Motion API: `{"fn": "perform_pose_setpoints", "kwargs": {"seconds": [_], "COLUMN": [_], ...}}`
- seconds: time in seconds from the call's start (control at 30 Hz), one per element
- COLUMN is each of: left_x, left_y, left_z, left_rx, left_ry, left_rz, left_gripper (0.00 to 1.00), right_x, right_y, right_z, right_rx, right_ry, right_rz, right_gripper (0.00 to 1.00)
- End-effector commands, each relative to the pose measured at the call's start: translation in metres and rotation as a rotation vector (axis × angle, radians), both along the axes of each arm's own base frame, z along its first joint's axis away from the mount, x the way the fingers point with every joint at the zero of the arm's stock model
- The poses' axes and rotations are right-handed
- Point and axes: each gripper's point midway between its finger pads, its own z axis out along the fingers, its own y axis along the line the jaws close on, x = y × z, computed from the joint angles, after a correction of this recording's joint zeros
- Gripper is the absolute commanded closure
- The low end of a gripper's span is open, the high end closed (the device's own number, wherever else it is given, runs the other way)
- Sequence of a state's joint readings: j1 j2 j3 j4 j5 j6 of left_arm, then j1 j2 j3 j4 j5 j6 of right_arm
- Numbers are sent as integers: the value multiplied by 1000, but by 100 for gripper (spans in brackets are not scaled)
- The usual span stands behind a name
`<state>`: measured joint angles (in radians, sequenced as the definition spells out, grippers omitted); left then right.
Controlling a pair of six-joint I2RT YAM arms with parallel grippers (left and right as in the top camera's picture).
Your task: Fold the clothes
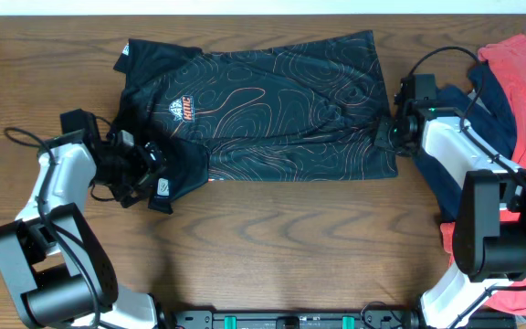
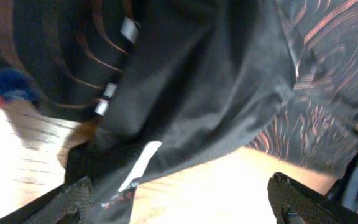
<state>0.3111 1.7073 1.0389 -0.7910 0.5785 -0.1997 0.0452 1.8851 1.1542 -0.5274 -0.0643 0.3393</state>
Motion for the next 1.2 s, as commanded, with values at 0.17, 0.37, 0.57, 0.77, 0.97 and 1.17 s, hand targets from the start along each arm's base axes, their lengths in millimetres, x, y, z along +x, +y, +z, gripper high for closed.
{"fn": "perform_pose_setpoints", "kwargs": {"seconds": [0.17,0.37,0.57,0.77,0.97,1.17], "left_x": [-10,-18,-18,-23,-28,-37], "left_y": [-5,-7,-7,2,23,20], "left_z": [-13,-24,-25,-27,-30,-35], "left_rx": [201,265,270,324,441,429], "left_ry": [31,81,83,110,155,184], "left_rz": [-171,-210,-214,-216,-187,-175], "left_gripper": [9,15,66,46,44,47], "right_x": [-36,-43,-42,-43,-45,-45], "right_y": [9,7,6,6,6,6], "right_z": [-36,-41,-40,-41,-41,-41], "right_rx": [-25,-31,-33,-33,-34,-34], "right_ry": [111,133,129,133,142,141], "right_rz": [70,68,67,67,67,67], "right_gripper": [71,72,72,72,73,74]}}
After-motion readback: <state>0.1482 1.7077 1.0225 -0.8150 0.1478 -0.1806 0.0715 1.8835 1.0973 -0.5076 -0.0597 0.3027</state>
